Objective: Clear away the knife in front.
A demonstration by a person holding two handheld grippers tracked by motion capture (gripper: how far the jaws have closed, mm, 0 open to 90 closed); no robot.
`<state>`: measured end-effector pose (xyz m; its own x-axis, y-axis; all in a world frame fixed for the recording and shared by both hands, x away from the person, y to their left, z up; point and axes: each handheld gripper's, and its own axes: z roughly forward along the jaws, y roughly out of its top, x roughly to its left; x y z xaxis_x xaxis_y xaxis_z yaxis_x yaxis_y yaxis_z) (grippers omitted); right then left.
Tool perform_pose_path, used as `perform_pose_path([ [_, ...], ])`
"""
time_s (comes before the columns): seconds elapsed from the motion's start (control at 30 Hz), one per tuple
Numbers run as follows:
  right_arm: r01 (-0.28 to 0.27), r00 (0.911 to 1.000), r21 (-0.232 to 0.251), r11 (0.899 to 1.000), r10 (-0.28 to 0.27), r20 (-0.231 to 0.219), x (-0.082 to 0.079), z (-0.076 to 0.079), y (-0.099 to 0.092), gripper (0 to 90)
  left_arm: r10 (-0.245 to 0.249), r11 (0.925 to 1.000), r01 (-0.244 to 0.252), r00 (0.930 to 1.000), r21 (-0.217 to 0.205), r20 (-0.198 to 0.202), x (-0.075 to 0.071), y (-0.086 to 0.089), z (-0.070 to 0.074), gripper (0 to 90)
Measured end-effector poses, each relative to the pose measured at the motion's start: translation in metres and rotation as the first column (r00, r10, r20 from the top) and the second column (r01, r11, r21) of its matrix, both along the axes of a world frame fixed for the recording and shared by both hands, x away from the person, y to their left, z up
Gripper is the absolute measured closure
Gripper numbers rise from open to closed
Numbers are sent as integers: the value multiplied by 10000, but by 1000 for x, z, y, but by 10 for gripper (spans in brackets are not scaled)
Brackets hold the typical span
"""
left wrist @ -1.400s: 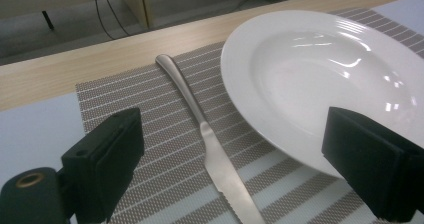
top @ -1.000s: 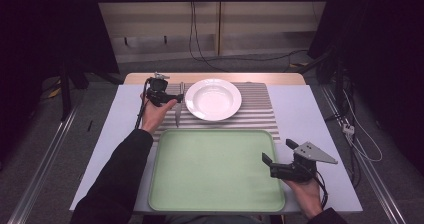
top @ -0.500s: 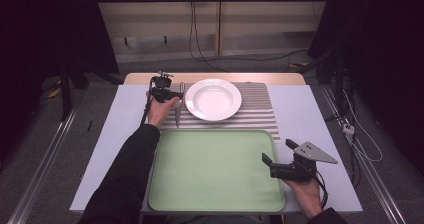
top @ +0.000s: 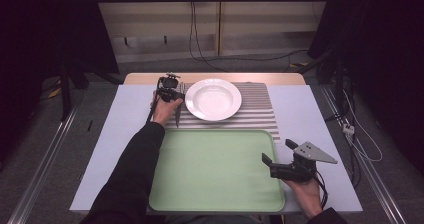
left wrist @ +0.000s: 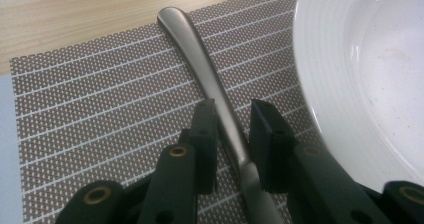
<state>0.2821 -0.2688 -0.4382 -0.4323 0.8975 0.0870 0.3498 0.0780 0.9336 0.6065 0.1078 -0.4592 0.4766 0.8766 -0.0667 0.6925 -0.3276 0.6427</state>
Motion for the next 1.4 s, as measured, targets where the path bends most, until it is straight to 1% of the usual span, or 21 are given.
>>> perform_pose_path([
  [0.1, -4, 10000, 8, 10000, 4, 0, 0, 0, 0, 14, 9, 10000, -9, 10000, -48, -50, 0, 0, 0, 751],
  [0.17, -6, 10000, 116, 9999, 7, -54, 0, 0, 0, 14, 44, 9998, -47, 9999, -185, -154, 1, 1, 1, 761],
  [0.27, -45, 10000, 157, 9999, 46, -47, 0, 0, 0, 14, -36, 10000, 34, 9997, -86, -240, 1, 1, 1, 781],
  [0.33, -40, 10000, 170, 9998, 41, -73, 1, 0, 0, 14, -4, 10000, 2, 9996, -80, -300, 0, 1, 2, 795],
  [0.4, -20, 10000, 193, 9998, 21, -66, 1, -1, 0, 14, -109, 9999, 107, 9990, -41, -431, 0, 3, 3, 798],
  [0.47, -23, 10000, 181, 9998, 24, -78, 1, -1, 0, 14, -64, 9999, 58, 9980, -105, -628, -1, 5, 4, 798],
  [0.5, -23, 10000, 181, 9998, 24, -78, 1, -1, 0, 14, -171, 9998, 173, 9977, 19, -653, -2, 7, 5, 798],
  [0.53, -12, 10000, 194, 9998, 14, -71, 0, -1, 0, 14, -114, 9999, 113, 9975, -14, -701, -3, 7, 5, 799],
  [0.57, -19, 10000, 186, 9998, 20, -69, 1, -1, 0, 14, -235, 9997, 236, 9965, -1, -796, -4, 10, 6, 798],
  [0.6, -19, 10000, 186, 9998, 20, -69, 1, -1, 0, 14, -215, 9998, 216, 9964, -1, -826, -5, 11, 6, 798],
  [0.63, 4, 10000, 179, 9998, -3, -70, 0, -1, -1, 14, -297, 9995, 301, 9962, 34, -816, -6, 13, 6, 799],
  [0.7, 6, 10000, 165, 9999, -5, -71, 0, -1, -1, 14, -288, 9996, 283, 9956, -74, -895, -9, 16, 7, 798],
  [0.73, -3, 10000, 137, 9999, 4, -86, 0, -1, -1, 14, -376, 9993, 377, 9956, -13, -857, -10, 18, 7, 798],
  [0.9, -25, 10000, 104, 9999, 25, -55, 0, 0, 0, 14, -618, 9976, 645, 9933, 251, -974, -19, 24, 9, 798],
  [1.07, -42, 10000, 94, 9999, 43, -57, -1, 0, 1, 14, -905, 9955, 931, 9902, 194, -1068, -27, 33, 10, 798],
  [1.13, -42, 10000, 92, 9999, 43, -60, -1, 0, 1, 14, -919, 9950, 958, 9890, 284, -1157, -30, 35, 11, 798],
  [1.17, -48, 10000, 90, 9999, 49, -61, -1, 0, 2, 14, -1059, 9932, 1108, 9873, 360, -1184, -31, 37, 11, 798],
  [1.23, -64, 10000, 83, 9999, 64, -67, -1, 0, 2, 14, -985, 9943, 1028, 9876, 291, -1220, -35, 40, 11, 798],
  [1.27, -68, 10000, 69, 10000, 68, -58, -1, 0, 2, 14, -1026, 9941, 1062, 9861, 209, -1308, -37, 42, 12, 798],
  [1.3, -67, 10000, 87, 9999, 67, -72, -1, 0, 2, 14, -1064, 9937, 1098, 9861, 205, -1273, -39, 44, 11, 798],
  [1.4, -90, 9999, 103, 9999, 91, -79, 0, 0, 2, 15, -1062, 9939, 1090, 9852, 137, -1346, -44, 47, 12, 796],
])
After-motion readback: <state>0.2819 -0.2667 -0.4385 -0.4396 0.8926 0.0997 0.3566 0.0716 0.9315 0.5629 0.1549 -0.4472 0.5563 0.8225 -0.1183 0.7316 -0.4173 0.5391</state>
